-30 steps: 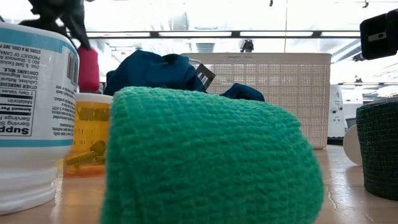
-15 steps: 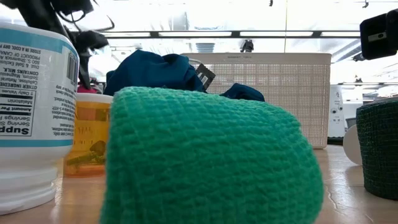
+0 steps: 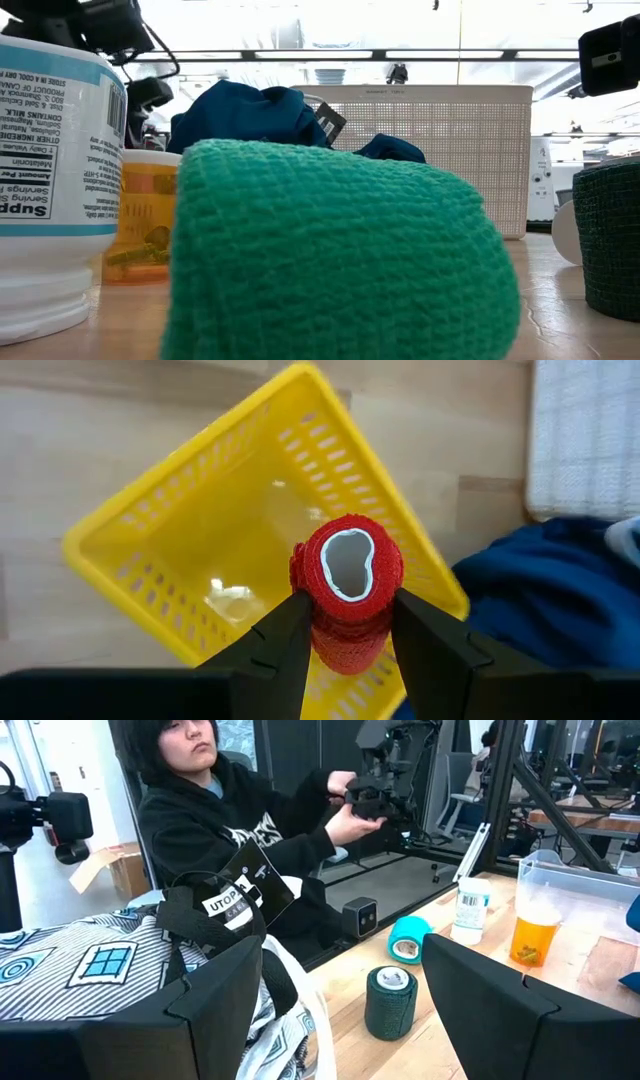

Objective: Pick & place medical supplies in basket/bin
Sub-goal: Put the red bandage into the yellow bin

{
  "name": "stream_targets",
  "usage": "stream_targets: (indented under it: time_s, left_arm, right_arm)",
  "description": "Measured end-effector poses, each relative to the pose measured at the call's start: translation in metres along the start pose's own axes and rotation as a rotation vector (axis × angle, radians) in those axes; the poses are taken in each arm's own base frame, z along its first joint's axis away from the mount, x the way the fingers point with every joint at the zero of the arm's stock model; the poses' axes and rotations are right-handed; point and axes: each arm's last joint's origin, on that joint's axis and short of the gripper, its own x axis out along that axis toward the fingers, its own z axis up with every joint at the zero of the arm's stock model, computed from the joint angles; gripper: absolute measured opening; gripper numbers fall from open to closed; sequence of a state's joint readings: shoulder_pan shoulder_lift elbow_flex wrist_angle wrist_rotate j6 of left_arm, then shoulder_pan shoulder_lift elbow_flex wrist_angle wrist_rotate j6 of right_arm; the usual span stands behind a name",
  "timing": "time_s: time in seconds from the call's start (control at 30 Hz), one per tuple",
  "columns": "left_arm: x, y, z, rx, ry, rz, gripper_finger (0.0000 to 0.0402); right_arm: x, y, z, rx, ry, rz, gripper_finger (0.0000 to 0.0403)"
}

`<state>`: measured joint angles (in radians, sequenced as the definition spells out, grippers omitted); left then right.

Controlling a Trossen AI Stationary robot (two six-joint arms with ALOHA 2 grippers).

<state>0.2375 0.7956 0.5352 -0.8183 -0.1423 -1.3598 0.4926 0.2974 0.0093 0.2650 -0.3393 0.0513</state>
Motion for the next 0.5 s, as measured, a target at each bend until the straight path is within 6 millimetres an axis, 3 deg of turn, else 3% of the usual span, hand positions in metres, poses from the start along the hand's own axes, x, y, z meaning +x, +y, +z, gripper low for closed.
stream_targets:
  time_s: [0.5]
  left_arm:
    - [0.021,0.018,-0.007,-0.056,0.038,0.051,0.0136]
  right_arm:
    - [0.000,0.000,0.000,0.000,0.000,0.000,0.0272]
